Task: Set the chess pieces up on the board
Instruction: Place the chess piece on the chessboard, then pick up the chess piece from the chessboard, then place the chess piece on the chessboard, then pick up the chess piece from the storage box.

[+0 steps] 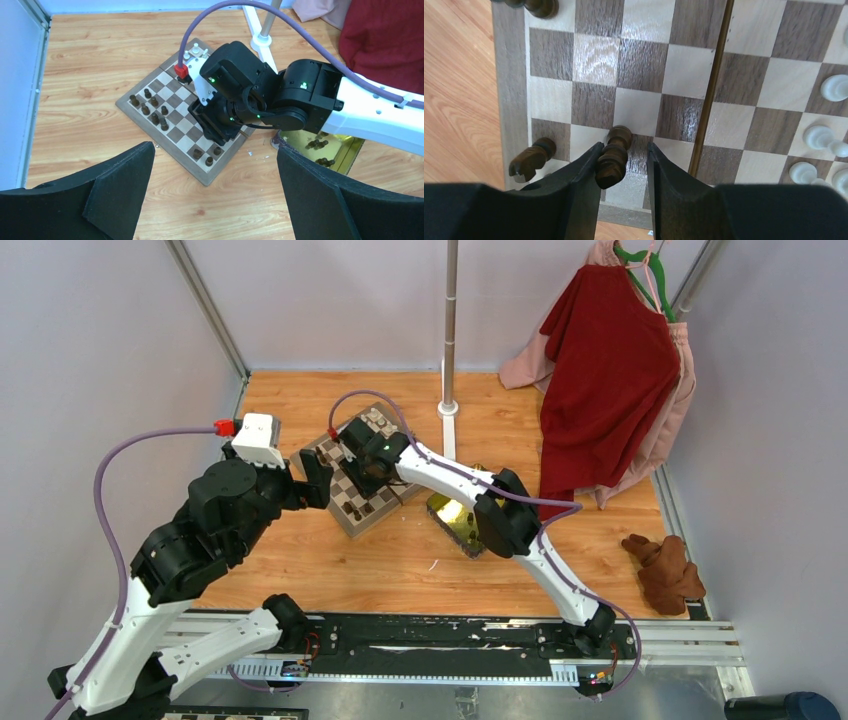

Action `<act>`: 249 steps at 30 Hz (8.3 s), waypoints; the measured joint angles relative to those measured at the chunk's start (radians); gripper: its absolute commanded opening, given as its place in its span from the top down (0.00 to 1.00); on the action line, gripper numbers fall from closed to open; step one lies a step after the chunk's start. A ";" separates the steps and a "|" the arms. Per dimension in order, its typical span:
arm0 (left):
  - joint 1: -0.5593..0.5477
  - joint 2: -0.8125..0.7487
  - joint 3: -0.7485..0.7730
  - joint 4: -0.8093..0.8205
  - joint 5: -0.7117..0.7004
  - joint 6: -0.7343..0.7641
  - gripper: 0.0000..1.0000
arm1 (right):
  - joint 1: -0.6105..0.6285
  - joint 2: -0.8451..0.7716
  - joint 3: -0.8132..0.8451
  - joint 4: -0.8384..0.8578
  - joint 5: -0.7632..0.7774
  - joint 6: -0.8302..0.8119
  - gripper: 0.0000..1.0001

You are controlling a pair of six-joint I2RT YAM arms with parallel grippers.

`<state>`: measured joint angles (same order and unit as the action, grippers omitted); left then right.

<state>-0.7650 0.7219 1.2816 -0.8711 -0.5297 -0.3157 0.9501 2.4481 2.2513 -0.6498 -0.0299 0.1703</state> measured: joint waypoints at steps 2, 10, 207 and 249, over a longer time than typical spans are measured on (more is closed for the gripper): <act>0.000 0.001 0.000 0.000 -0.004 0.000 0.01 | 0.000 -0.004 -0.020 0.004 -0.004 -0.007 0.58; 0.000 0.017 0.002 0.000 -0.022 -0.004 0.01 | 0.004 -0.092 -0.068 0.039 -0.023 -0.039 0.58; 0.561 0.840 -0.228 0.279 0.282 -0.249 0.66 | -0.297 -0.880 -1.043 0.525 -0.100 -0.062 0.61; 0.449 0.346 -0.294 0.310 0.385 -0.195 0.23 | -0.280 -1.015 -1.067 0.283 0.161 0.003 0.60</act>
<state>-0.3161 1.0679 0.9874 -0.5613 -0.1444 -0.5110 0.6701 1.4334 1.1839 -0.3672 0.1314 0.1730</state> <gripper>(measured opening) 0.771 0.396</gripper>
